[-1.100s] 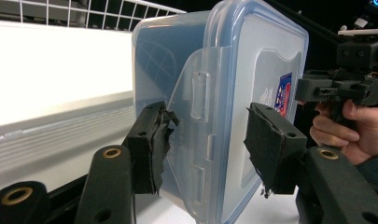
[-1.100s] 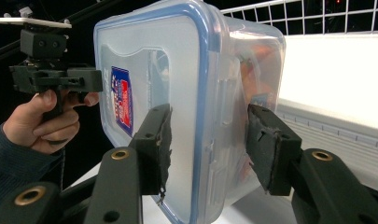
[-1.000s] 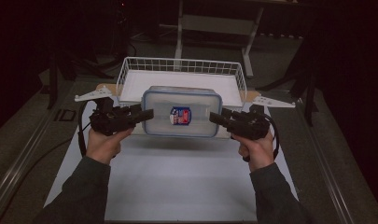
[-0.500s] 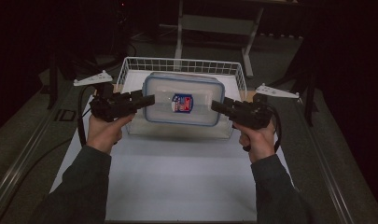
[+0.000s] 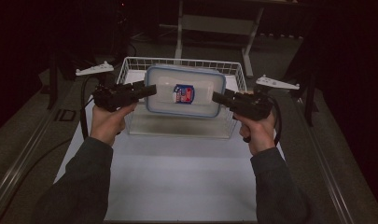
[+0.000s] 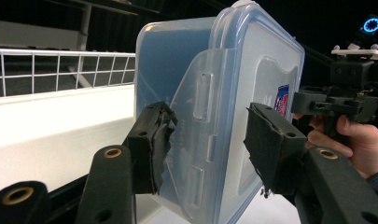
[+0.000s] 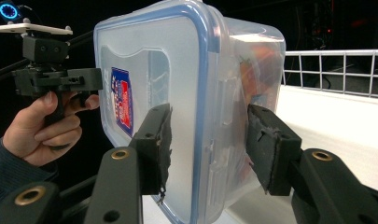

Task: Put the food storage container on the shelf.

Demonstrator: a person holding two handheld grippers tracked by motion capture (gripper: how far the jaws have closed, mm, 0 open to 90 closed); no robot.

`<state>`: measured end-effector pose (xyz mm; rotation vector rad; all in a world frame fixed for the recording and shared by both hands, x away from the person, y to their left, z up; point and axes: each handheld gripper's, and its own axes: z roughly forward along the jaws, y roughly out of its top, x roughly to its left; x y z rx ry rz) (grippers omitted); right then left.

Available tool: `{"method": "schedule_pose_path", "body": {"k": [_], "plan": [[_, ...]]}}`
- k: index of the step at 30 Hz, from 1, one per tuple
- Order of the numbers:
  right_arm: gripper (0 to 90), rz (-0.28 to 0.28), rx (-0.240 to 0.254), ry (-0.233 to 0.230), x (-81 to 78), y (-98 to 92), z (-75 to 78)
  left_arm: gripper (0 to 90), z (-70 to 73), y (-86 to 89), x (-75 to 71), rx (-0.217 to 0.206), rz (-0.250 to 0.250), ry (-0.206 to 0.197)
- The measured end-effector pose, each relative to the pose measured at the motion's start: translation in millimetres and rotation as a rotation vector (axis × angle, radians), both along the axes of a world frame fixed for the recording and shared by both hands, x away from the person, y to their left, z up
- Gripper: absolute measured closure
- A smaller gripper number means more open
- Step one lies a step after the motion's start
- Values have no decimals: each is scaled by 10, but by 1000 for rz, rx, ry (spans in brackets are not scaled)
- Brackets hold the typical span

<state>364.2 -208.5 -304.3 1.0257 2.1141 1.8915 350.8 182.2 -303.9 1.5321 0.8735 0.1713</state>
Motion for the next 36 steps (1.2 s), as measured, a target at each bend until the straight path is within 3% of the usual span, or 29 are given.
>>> {"method": "schedule_pose_path", "body": {"k": [16, 28, 36], "plan": [[517, -6, 25, 28, 272, -1, 4, 491, -21, -3, 245, -25, 16, 3], [518, -16, 17, 77, 455, 12, -61, 491, -151, 7, 433, -61, 30, 59], [516, -47, 31, 137, 615, 41, -167, 491, -282, 16, 583, -88, 48, 114]]}}
